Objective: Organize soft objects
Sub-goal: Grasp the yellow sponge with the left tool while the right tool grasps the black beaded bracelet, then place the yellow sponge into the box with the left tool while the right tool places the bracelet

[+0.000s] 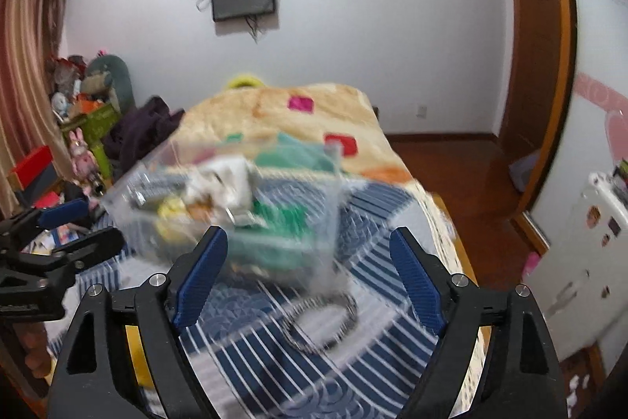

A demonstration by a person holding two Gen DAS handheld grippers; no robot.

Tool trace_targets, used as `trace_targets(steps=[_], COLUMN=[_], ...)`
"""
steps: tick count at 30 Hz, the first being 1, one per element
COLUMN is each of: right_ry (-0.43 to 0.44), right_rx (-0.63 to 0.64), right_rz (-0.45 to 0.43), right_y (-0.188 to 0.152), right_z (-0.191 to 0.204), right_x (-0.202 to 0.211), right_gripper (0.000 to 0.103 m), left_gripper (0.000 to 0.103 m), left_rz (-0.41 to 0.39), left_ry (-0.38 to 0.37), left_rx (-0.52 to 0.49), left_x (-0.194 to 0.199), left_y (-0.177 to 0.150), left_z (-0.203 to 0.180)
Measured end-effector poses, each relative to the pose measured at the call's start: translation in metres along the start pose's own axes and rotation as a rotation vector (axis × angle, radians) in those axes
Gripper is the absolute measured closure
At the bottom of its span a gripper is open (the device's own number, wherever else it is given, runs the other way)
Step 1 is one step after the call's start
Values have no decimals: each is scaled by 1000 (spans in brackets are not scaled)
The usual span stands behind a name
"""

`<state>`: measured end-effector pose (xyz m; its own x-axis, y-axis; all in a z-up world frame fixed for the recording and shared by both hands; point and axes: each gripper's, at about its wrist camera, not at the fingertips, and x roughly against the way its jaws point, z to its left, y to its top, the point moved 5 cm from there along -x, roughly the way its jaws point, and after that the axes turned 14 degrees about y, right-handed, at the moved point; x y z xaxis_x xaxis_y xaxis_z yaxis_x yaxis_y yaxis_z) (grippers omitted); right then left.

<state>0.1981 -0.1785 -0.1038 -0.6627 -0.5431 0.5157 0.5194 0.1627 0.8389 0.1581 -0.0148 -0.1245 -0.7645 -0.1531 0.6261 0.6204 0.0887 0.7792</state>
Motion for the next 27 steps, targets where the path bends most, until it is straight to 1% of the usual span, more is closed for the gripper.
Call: trace_targets(steps=[2, 5, 8, 10, 12, 13, 14, 15, 17, 18, 19, 20, 21, 22, 23, 26, 27], right_ry=[-5, -1, 28, 30, 34, 37, 41, 41, 38, 32, 28, 29, 34, 40, 41, 48, 51], right_rx=[-28, -71, -100, -95, -77, -67, -62, -60, -57, -53, -48, -47, -50, -53, -52, -49, -46], right_rz=[37, 84, 120, 139, 161, 174, 186, 197, 211, 213, 206, 202, 198, 192, 189, 178, 175], right_y=[-14, -32, -43, -48, -52, -56, -59, -61, -64, -65, -64, -64, -63, -63, -62, -60, -59], right_z=[-8, -19, -20, -17, -13, -9, -8, -6, -6, -6, -6, -7, -7, -7, -8, -7, -7], right_x=[-4, -11, -19, -25, -30, -33, -35, -38, -43, -42, -40, -38, -36, -33, -32, -30, -29], right_gripper=[20, 20, 20, 20, 20, 21, 21, 23, 40, 42, 47, 58, 60, 65, 73, 84, 86], left_gripper=[7, 7, 7, 8, 18, 25, 26, 28, 45, 49, 52, 54, 55, 56, 57, 57, 58], left_rz=[25, 56, 85, 105, 124, 136, 139, 124, 114, 116, 116, 110, 103, 97, 89, 70, 61], left_ry=[-12, -10, -13, -17, -19, -25, -27, -21, -32, -47, -54, -49, -41, -35, -33, -28, -25], left_rx=[-4, -8, -11, -16, -17, -18, -19, -21, -28, -28, -27, -28, -32, -34, -32, -23, -22], left_x=[-2, -6, -12, -15, -19, -21, -22, -20, -17, -17, -16, -15, -14, -13, -11, -7, -4], left_y=[-12, -27, -40, -49, -56, -59, -61, -61, -61, -60, -60, -60, -59, -59, -58, -53, -50], left_z=[-6, -12, -17, -19, -20, -21, -21, -21, -23, -22, -22, -22, -21, -20, -19, -16, -14])
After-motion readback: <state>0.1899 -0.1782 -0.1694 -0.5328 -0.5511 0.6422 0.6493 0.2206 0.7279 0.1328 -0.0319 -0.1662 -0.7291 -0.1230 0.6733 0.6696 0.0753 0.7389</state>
